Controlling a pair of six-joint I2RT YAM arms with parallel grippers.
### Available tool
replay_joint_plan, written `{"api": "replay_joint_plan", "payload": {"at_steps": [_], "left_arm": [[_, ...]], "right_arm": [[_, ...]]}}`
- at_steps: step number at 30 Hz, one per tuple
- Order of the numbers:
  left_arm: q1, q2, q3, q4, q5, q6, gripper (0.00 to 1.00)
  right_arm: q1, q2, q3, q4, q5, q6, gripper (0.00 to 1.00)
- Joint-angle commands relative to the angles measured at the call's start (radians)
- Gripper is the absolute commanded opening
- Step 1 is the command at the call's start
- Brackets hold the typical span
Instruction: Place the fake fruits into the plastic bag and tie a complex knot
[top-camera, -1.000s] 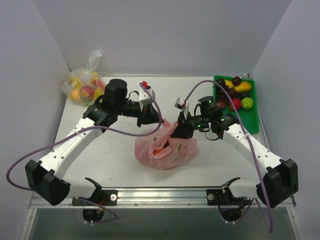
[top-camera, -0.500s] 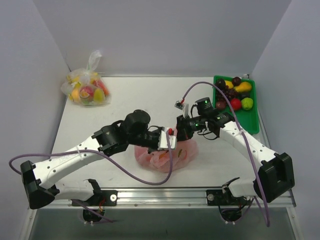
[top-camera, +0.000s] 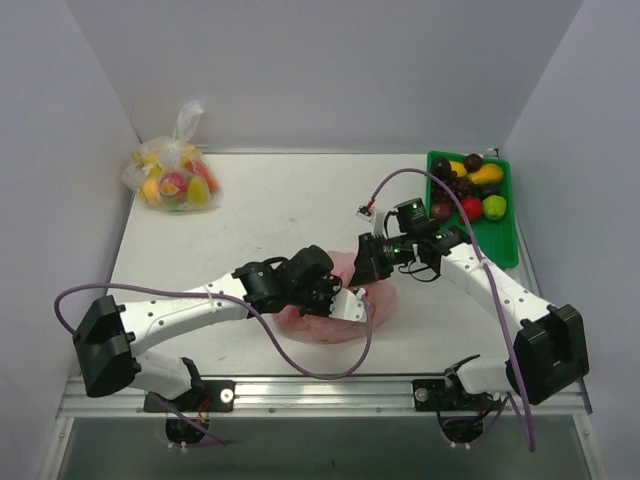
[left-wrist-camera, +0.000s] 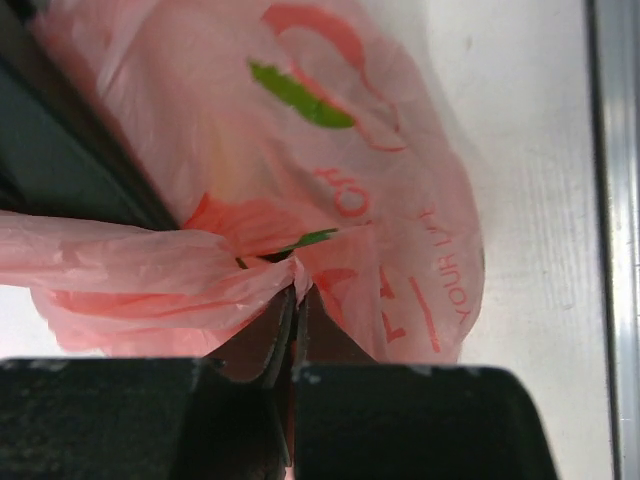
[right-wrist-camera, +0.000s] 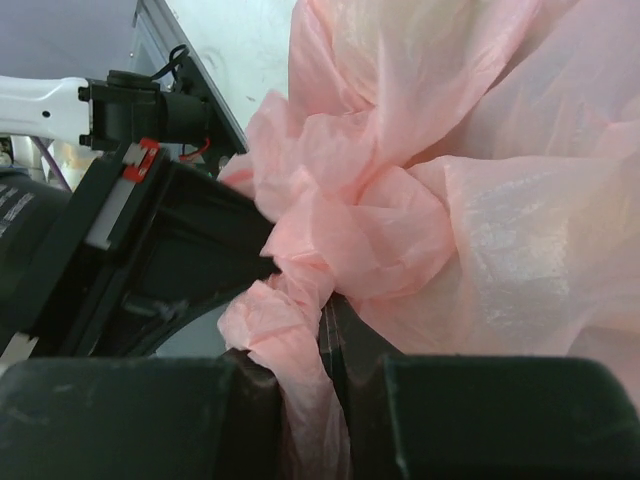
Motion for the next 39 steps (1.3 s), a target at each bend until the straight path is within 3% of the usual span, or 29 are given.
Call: {"api": "replay_joint_plan", "payload": {"at_steps": [1,6,11,17,22,25,31,35,36,37,39], "left_arm": [[0.056,0.053,-0.015,-0.079,-0.04,-0.005,0.0],[0.159,0.096,0.017,-0.02,-0.013,-0.056,0.0],[0.243,0.025,-0.039,0.123,0.241,-0.204,0.0],[0.268,-0.053,-0.081,0.231,0.409,-0.266,0.0],[0.25,-0.015,-0.124,0.283,0.426,-0.376,0.0],[0.257,0.054,-0.154,0.39,0.32,-0.528,0.0],[0.276,0.077,-0.236,0.648,0.188,-0.649,0.0],[0.289,0.077,-0.266,0.78,0.263,-0.752,0.0],[0.291,0.076,-0.269,0.799,0.271,-0.769,0.0],[0.294,0.071,-0.271,0.822,0.307,-0.79,0.0],[0.295,0.065,-0.282,0.833,0.328,-0.797,0.0]], "right_arm": [[-0.022,-0.064,-0.012,0.064,-0.047,0.062,0.0],[-0.022,-0.087,-0.029,0.089,-0.085,0.086,0.0],[-0.03,-0.107,-0.086,0.205,-0.095,0.222,0.0],[-0.106,-0.116,-0.181,0.506,-0.068,0.538,0.0],[-0.105,-0.101,-0.227,0.722,-0.052,0.648,0.0],[-0.096,-0.11,-0.262,0.73,-0.067,0.636,0.0],[-0.065,-0.226,-0.322,0.545,-0.055,0.487,0.0],[-0.013,-0.291,-0.351,0.523,-0.041,0.412,0.0],[-0.014,-0.296,-0.33,0.449,-0.045,0.371,0.2],[-0.02,-0.294,-0.307,0.393,-0.058,0.284,0.33],[-0.037,-0.296,-0.209,0.183,-0.067,0.149,0.5]]}}
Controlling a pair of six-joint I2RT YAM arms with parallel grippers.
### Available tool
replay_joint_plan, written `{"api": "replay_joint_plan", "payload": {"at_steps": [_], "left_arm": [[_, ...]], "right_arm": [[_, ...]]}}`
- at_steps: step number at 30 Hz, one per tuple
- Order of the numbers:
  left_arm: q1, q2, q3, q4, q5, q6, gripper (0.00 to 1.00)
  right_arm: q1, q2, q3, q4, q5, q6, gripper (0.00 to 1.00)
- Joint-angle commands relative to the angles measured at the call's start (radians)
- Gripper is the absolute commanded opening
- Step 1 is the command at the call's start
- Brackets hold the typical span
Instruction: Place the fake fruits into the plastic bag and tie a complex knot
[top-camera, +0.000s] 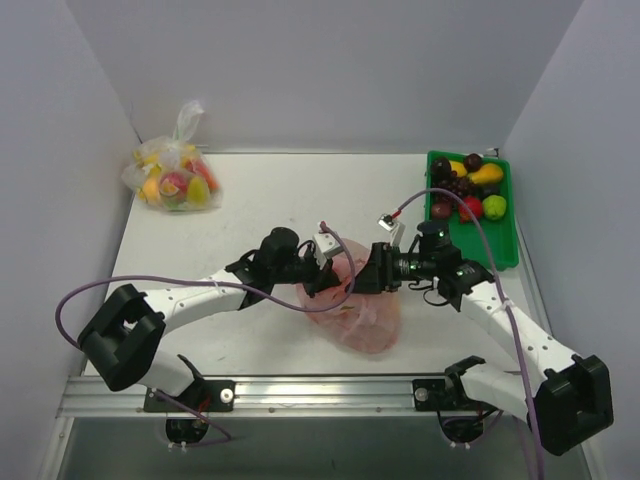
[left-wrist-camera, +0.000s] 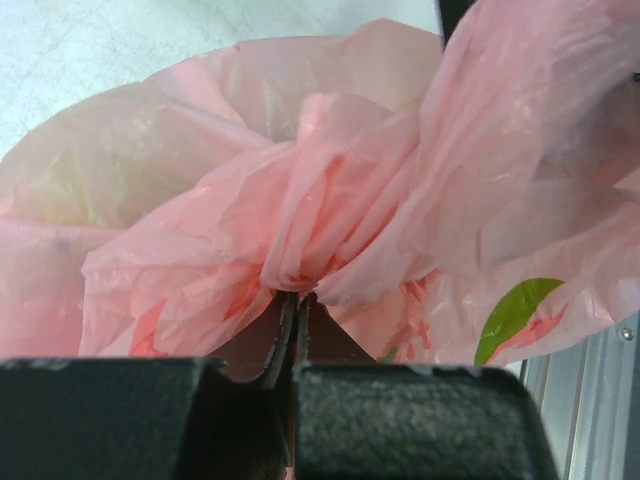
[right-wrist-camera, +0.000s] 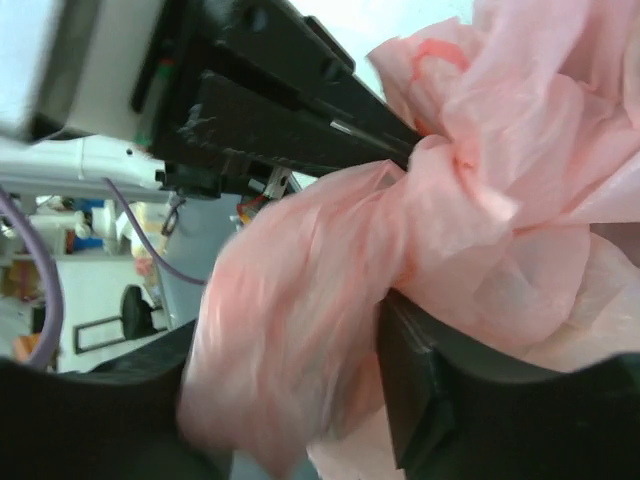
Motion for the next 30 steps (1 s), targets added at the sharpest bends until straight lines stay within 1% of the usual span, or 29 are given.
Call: {"api": "replay_joint_plan", "payload": {"at_steps": [1,2,3,4,5,6,7,9,10,11,12,13,14,15,17,18,23,26,27,28,29,30], "left_arm": [[0.017,-0.016,-0.019,0.113,0.044,-0.083,0.0],[0.018,-0.023,-0.027,0.115,0.056,-0.077,0.0],[0.021,-0.031,-0.04,0.113,0.058,-0.068,0.0],[0.026,-0.045,-0.045,0.113,0.062,-0.057,0.0],[0.026,-0.051,-0.051,0.112,0.068,-0.051,0.0],[0.026,-0.056,-0.053,0.107,0.082,-0.042,0.0],[0.027,-0.065,-0.056,0.096,0.094,-0.031,0.0],[0.026,-0.071,-0.057,0.086,0.114,-0.02,0.0],[0.026,-0.071,-0.056,0.076,0.118,-0.014,0.0],[0.026,-0.074,-0.053,0.069,0.125,-0.014,0.0],[0.026,-0.074,-0.053,0.066,0.13,-0.014,0.0],[0.027,-0.077,-0.053,0.064,0.134,-0.014,0.0],[0.026,-0.079,-0.051,0.063,0.141,-0.014,0.0],[0.027,-0.077,-0.048,0.061,0.153,-0.014,0.0],[0.023,-0.071,-0.036,0.044,0.182,-0.014,0.0],[0.021,-0.067,-0.033,0.037,0.181,-0.015,0.0],[0.02,-0.037,-0.025,0.036,0.162,-0.046,0.0],[0.014,-0.013,-0.025,0.066,0.164,-0.092,0.0],[0.011,0.004,-0.028,0.09,0.162,-0.135,0.0],[0.009,0.016,-0.031,0.11,0.159,-0.161,0.0],[0.009,0.027,-0.036,0.139,0.154,-0.192,0.0],[0.009,0.054,-0.037,0.197,0.141,-0.253,0.0]], "right_arm": [[-0.031,-0.026,0.16,-0.307,-0.037,-0.283,0.53],[-0.05,-0.029,0.201,-0.387,-0.02,-0.355,0.54],[-0.07,-0.033,0.261,-0.517,-0.028,-0.456,0.55],[-0.114,-0.041,0.294,-0.579,-0.034,-0.506,0.58],[-0.137,-0.047,0.32,-0.625,-0.034,-0.535,0.59],[-0.157,-0.062,0.346,-0.706,-0.04,-0.575,0.61],[-0.183,-0.07,0.402,-0.737,-0.045,-0.604,0.63],[-0.237,-0.088,0.446,-0.769,-0.042,-0.612,0.61],[-0.251,-0.09,0.467,-0.769,-0.031,-0.604,0.58],[-0.259,-0.086,0.472,-0.763,-0.019,-0.601,0.52],[-0.259,-0.051,0.472,-0.744,-0.008,-0.601,0.37],[-0.256,-0.027,0.467,-0.733,0.01,-0.597,0.27],[-0.253,0.029,0.46,-0.717,0.03,-0.584,0.17],[-0.247,0.058,0.452,-0.672,0.04,-0.583,0.09],[-0.217,0.126,0.44,-0.627,0.076,-0.583,0.04],[-0.182,0.144,0.434,-0.615,0.083,-0.583,0.04],[-0.102,0.204,0.366,-0.564,0.112,-0.592,0.04],[-0.066,0.223,0.328,-0.547,0.098,-0.598,0.05],[-0.056,0.224,0.306,-0.542,0.09,-0.601,0.06],[-0.038,0.229,0.297,-0.538,0.078,-0.603,0.08],[-0.029,0.232,0.286,-0.526,0.057,-0.603,0.15],[-0.018,0.232,0.263,-0.518,0.049,-0.603,0.2]]}}
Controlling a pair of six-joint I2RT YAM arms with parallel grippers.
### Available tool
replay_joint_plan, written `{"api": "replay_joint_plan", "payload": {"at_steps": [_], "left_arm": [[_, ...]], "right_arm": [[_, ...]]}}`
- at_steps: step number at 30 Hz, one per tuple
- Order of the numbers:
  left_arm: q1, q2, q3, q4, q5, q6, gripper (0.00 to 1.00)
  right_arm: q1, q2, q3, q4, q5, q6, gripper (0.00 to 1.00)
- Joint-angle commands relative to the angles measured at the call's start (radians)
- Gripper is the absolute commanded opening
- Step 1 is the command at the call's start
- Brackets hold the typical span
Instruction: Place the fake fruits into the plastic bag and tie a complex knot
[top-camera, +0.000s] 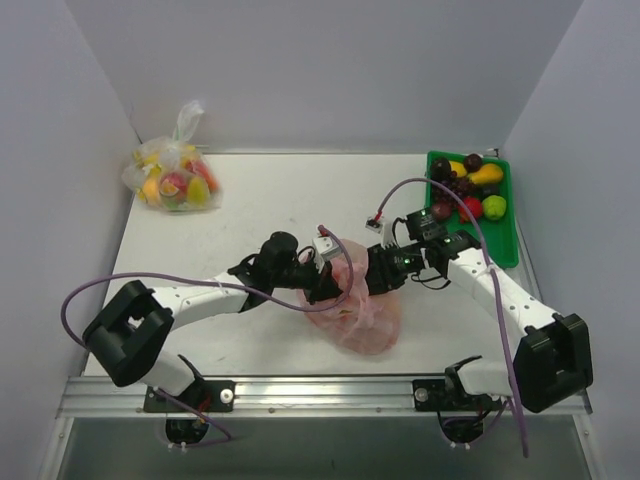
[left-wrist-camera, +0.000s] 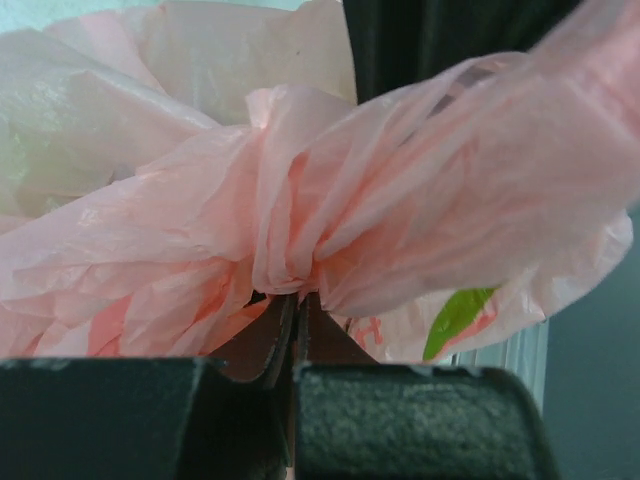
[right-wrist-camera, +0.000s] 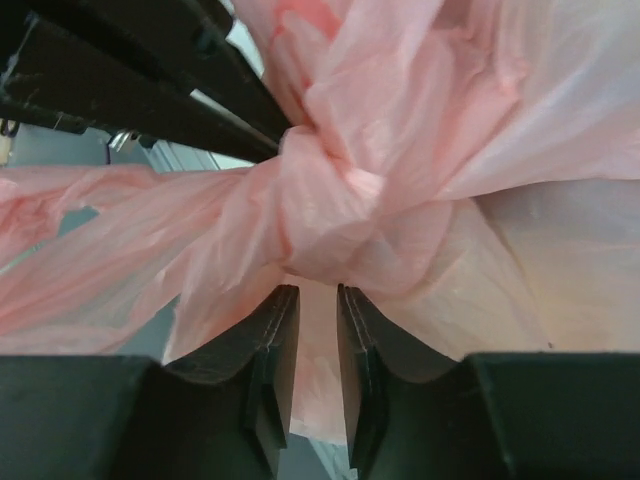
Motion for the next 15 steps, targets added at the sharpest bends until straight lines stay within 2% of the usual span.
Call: {"api": "replay_joint_plan", "payload": {"at_steps": [1,2,4,8,12,15], "left_arm": [[-0.006,0.062,0.024,0.157,0.001,-0.165,0.0],[-0.006,0.076,0.031,0.188,-0.001,-0.193,0.0],[-0.003,0.103,0.057,0.291,0.011,-0.277,0.0],[0.0,0.114,0.116,0.383,0.06,-0.386,0.0],[0.012,0.067,0.156,0.434,0.087,-0.489,0.0],[0.04,0.021,0.193,0.396,0.119,-0.501,0.0]], "right_arm": [[0.034,0.005,-0.041,0.043,-0.053,-0.017,0.25],[0.048,0.006,-0.053,0.069,-0.057,-0.011,0.31],[0.06,0.011,-0.07,0.098,-0.06,0.001,0.36],[0.065,0.046,-0.058,0.224,-0.063,0.066,0.57],[0.063,0.063,0.008,0.359,-0.053,0.147,0.69],[0.066,0.062,0.06,0.456,-0.065,0.225,0.7]]}}
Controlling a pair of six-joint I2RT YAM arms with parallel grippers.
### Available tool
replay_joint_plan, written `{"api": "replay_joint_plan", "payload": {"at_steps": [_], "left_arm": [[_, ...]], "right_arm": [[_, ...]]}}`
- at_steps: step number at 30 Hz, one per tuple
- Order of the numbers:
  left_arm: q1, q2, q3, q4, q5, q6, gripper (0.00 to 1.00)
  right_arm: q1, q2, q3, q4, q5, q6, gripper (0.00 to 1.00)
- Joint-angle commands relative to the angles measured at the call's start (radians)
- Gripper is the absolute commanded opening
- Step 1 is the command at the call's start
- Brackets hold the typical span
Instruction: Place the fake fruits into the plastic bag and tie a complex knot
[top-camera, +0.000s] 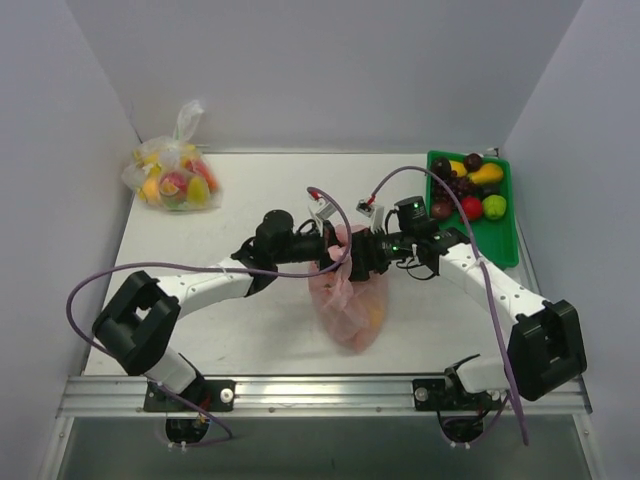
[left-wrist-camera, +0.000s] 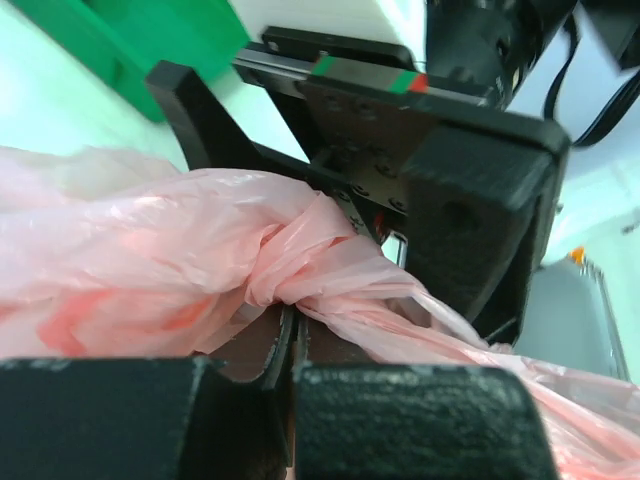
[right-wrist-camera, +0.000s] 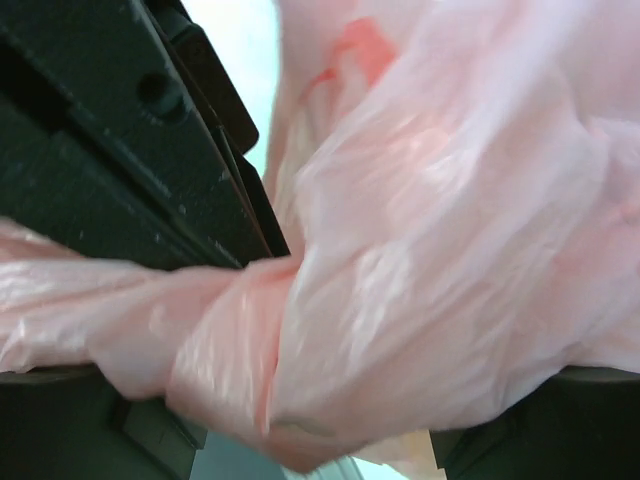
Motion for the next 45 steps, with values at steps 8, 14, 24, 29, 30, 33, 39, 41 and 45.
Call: {"api": "replay_joint_plan", "payload": {"at_steps": [8,14,24,29,30,33,39,41,45], "left_arm": [[0.071,-0.112,-0.045,0.091,0.172,-0.089,0.0],[0.12,-0.048,-0.14,0.206,0.269,-0.177,0.0],[0.143,-0.021,-0.124,0.217,0.289,-0.157,0.0],[0.145,-0.047,-0.124,0.152,0.312,-0.064,0.0],[0.146,-0.052,-0.132,0.139,0.309,-0.046,0.0],[0.153,-0.057,-0.134,0.133,0.294,-0.037,0.0],[0.162,-0.031,-0.1,0.137,0.254,-0.045,0.0],[0.163,-0.025,-0.091,0.166,0.243,-0.069,0.0],[0.185,-0.018,-0.1,0.249,0.22,-0.153,0.0]], "right_arm": [[0.01,-0.044,0.03,0.261,0.014,0.062,0.7],[-0.019,-0.147,-0.002,0.022,0.017,-0.086,0.7],[-0.191,-0.188,0.05,-0.031,-0.006,-0.017,0.4],[-0.185,-0.076,0.061,0.174,-0.033,0.173,0.31],[-0.182,-0.066,0.073,0.188,-0.041,0.187,0.31],[-0.141,-0.03,0.079,0.216,-0.056,0.201,0.32],[-0.016,-0.053,0.009,0.239,-0.095,0.2,0.42],[0.005,-0.069,-0.011,0.221,-0.092,0.174,0.47],[0.007,-0.081,-0.041,0.215,-0.078,0.157,0.57]]}}
